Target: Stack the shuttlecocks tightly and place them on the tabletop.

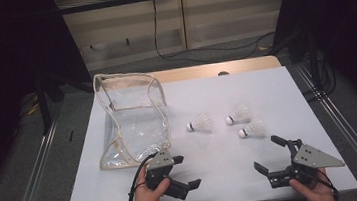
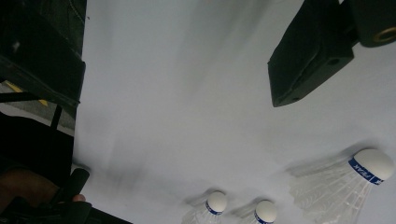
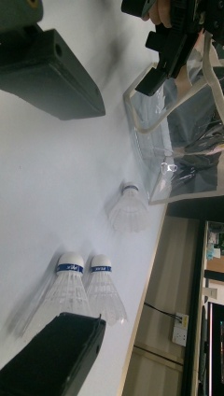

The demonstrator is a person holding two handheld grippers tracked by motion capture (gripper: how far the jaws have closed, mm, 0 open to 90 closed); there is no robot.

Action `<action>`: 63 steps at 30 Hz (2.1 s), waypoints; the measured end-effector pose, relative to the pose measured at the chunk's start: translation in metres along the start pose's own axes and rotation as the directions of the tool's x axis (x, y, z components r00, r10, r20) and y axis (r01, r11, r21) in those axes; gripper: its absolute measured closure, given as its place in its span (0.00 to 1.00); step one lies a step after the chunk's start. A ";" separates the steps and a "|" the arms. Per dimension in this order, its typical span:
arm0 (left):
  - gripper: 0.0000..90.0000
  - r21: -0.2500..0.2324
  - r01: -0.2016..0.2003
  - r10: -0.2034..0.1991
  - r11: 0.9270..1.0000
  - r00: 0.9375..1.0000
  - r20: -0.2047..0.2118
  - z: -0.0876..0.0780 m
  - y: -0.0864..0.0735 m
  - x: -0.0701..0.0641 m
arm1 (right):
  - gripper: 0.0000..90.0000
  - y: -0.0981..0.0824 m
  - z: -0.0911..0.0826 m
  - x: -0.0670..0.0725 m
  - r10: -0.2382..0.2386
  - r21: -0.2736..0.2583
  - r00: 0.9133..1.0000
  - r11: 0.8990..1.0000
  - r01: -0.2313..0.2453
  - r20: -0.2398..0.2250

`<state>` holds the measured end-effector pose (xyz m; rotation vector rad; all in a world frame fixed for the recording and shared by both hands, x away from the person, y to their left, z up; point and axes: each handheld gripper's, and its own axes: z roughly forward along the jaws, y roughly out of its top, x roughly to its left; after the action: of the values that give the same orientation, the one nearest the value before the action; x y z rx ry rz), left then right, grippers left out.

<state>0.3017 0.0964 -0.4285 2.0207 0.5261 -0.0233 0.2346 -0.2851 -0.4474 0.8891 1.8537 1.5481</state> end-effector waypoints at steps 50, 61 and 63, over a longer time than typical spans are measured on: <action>0.04 0.029 0.002 -0.003 1.000 0.999 0.049 -0.003 -0.012 -0.006 | 0.00 0.000 0.002 0.002 -0.006 0.006 1.000 1.000 0.006 -0.002; 0.04 0.007 0.007 -0.007 1.000 1.000 0.024 -0.019 -0.018 -0.003 | 0.00 0.000 0.003 0.002 -0.006 0.007 1.000 1.000 0.006 -0.003; 0.04 -0.001 0.015 -0.015 1.000 1.000 0.021 -0.022 -0.020 -0.002 | 0.00 0.000 0.003 0.002 -0.006 0.007 1.000 1.000 0.006 -0.003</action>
<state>0.2877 0.1222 -0.4335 2.0129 0.5279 -0.0537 0.2358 -0.2817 -0.4481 0.8837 1.8638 1.5407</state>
